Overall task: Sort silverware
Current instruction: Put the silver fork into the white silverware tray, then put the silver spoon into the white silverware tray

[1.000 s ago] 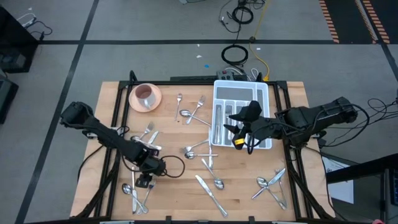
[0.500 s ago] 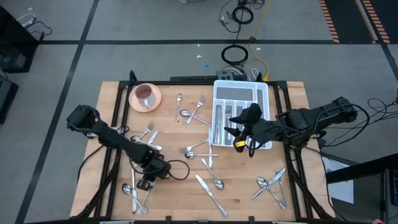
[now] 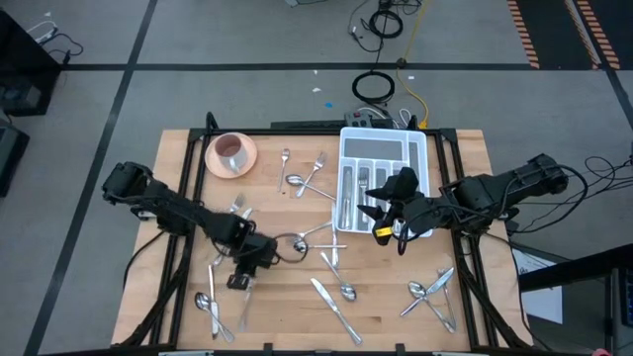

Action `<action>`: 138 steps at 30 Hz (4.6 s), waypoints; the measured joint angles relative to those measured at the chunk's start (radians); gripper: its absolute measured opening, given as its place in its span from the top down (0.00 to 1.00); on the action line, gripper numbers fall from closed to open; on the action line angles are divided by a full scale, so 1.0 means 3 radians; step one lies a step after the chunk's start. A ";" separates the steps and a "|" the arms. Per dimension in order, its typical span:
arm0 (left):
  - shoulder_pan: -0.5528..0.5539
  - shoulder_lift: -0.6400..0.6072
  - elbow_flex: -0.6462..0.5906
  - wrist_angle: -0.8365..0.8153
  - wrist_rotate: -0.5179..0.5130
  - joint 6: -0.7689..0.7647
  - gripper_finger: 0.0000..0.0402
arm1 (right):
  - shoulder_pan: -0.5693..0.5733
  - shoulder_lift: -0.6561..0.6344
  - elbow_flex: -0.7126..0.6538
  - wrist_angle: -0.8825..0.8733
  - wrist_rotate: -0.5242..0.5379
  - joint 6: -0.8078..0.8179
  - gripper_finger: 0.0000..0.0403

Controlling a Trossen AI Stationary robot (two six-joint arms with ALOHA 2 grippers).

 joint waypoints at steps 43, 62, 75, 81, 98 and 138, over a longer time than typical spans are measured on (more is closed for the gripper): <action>0.2112 0.1974 0.4733 -0.2227 0.0288 0.2182 1.00 | 0.0477 -0.0345 -0.0001 -0.0051 -0.0007 0.0152 0.52; 0.2444 0.2473 0.5219 -0.1299 0.0348 0.2474 1.00 | 0.0476 -0.0345 -0.0001 -0.0050 0.0267 0.0155 0.52; 0.2422 0.2874 0.5223 -0.1309 0.0531 0.2480 1.00 | 0.0469 -0.0345 -0.0001 -0.0083 0.0269 0.0151 0.52; 0.2393 0.2920 0.5223 -0.1421 0.0570 0.2565 1.00 | 0.0469 -0.0345 -0.0001 -0.0112 0.0270 0.0121 0.52; 0.2213 0.3039 0.5229 -0.1411 0.0557 0.2735 1.00 | 0.0469 -0.0345 -0.0001 -0.0130 0.0278 0.0056 0.52; 0.1782 0.2348 0.5223 -0.1596 -0.0323 0.1469 0.70 | 0.0474 -0.0345 -0.0001 -0.0277 0.0231 0.0139 0.52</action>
